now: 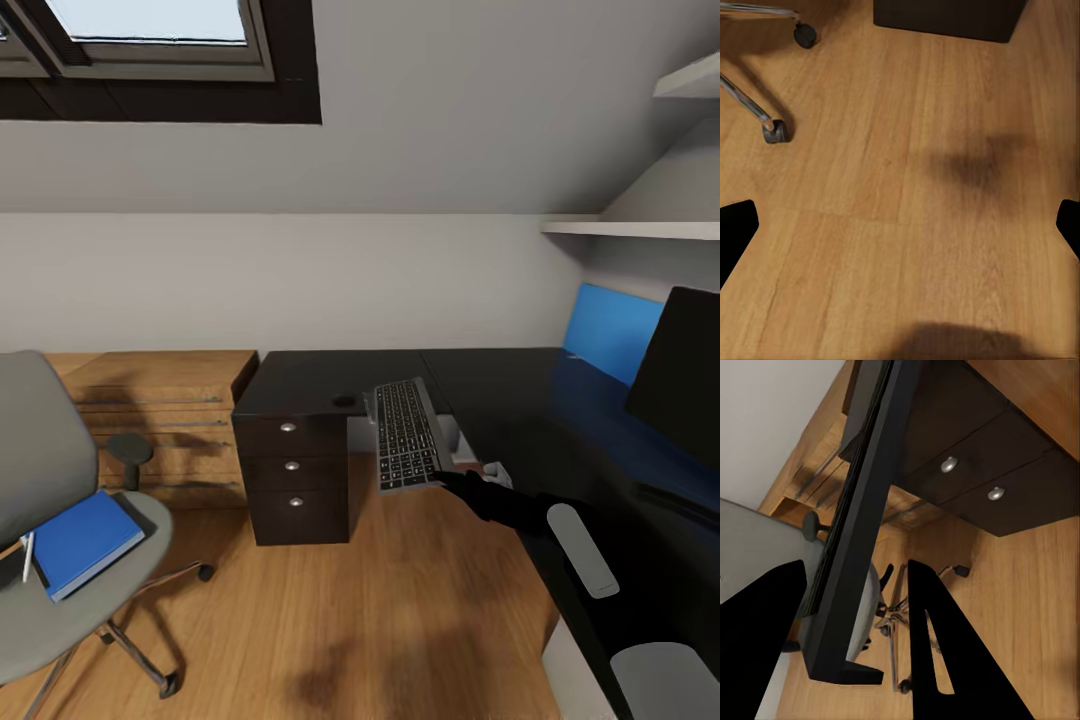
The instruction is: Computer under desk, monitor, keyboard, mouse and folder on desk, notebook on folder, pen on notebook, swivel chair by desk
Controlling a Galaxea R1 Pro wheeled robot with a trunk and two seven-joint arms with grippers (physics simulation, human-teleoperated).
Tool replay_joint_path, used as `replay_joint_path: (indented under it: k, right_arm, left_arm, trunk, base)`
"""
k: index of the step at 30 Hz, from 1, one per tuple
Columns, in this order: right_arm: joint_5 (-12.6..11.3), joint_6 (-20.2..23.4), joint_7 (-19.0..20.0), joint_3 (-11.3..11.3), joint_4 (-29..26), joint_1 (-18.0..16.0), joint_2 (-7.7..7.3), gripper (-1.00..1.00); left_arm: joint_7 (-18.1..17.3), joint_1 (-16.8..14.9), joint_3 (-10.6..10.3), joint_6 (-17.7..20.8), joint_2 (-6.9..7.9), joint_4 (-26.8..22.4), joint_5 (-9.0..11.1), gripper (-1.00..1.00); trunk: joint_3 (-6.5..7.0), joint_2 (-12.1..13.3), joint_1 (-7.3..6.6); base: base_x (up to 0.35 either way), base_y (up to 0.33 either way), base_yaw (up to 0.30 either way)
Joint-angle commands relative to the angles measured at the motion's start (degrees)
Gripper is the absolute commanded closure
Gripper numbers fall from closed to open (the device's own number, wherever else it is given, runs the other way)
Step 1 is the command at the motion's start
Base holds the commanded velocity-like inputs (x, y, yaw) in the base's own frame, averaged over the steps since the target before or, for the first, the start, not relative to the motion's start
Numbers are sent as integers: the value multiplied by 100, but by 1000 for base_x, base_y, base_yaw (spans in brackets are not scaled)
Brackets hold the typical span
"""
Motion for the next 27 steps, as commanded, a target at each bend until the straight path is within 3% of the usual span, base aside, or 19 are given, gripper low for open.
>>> replay_joint_path:
  k: [1, 9, 12, 15, 27]
  right_arm:
    - [5, 13, 37, 4, 0, -4, -2, 100]
    - [1, -20, 128, 4, 10, 11, 1, 100]
    - [11, -42, 594, 5, 66, 71, 0, 100]
    - [17, -17, 823, 4, 87, 91, -5, 100]
    - [24, -32, 903, 4, 163, 98, -5, 100]
  left_arm:
    - [-42, 2, 18, -2, -1, -9, 29, -100]
    - [-42, 2, 18, 0, -1, -10, 23, -100]
    - [-42, 3, 14, 0, -9, -10, 22, -100]
    - [-42, 3, 12, 0, -10, -10, 22, -100]
    - [-42, 2, 10, 0, -10, -9, 26, -100]
  trunk:
    - [-4, -3, -1]
    - [-4, -3, -1]
    - [-4, -3, -1]
    - [-4, -3, -1]
    - [-4, -3, -1]
  base:
    - [-168, -54, -57]
    - [-248, -142, -13]
    - [-270, -173, 0]
    - [-270, -174, 0]
    - [-271, -173, 0]
